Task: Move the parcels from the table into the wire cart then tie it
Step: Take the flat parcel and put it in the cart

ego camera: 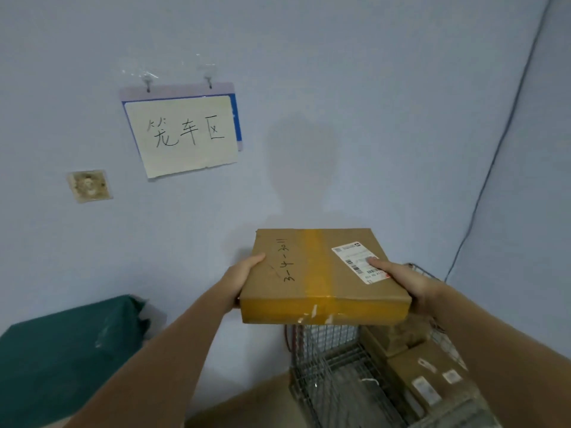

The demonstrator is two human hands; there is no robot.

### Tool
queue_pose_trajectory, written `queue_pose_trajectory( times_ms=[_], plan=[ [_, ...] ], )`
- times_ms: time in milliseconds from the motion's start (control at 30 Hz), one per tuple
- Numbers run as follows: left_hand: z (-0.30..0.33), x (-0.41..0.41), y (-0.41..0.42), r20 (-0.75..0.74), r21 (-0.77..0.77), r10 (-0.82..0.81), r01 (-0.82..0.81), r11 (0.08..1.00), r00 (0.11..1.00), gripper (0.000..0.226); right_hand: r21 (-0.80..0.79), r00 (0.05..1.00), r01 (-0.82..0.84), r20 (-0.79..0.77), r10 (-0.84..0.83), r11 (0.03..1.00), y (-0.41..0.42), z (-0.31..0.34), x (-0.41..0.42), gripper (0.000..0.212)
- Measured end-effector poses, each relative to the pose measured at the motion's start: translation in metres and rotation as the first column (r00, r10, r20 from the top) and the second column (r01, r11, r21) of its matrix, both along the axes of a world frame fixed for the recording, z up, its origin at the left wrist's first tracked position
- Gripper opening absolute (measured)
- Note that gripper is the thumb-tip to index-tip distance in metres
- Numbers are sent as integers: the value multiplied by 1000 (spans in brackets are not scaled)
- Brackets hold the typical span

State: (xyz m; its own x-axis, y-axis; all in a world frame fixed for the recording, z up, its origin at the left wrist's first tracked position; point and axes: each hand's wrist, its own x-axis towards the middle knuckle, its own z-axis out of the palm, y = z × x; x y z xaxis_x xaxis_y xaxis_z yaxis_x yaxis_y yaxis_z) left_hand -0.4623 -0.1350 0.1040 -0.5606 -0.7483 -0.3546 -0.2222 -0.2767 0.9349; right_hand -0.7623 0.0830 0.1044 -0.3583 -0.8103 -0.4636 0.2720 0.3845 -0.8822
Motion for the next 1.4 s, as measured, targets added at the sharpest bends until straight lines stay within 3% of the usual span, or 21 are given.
queue_pose_trajectory(
  times_ms=[367, 567, 767, 1133, 1300, 1400],
  plan=[
    [7, -199, 149, -31, -66, -212, 210, 976, 977, 48, -1, 964, 256, -74, -256, 967, 222, 19, -123, 56],
    [-10, -289, 201, -8, -38, -287, 286, 957, 958, 46, 8, 931, 360, -61, -359, 933, 293, 2, -186, 58],
    [-20, -386, 209, -13, -66, -327, 326, 943, 945, 45, -12, 907, 421, -6, -421, 907, 313, -9, -259, 53],
    [-60, -551, 221, 10, -11, -423, 423, 906, 906, 38, 100, 837, 547, -35, -546, 831, 334, -43, -404, 45],
    [-88, -617, 237, 40, 53, -346, 344, 937, 937, 60, 150, 879, 476, -45, -475, 867, 335, -65, -491, 47],
    [-109, -639, 243, 46, 132, -261, 253, 958, 964, 63, 189, 919, 393, -87, -384, 900, 323, -77, -541, 50]
  ],
)
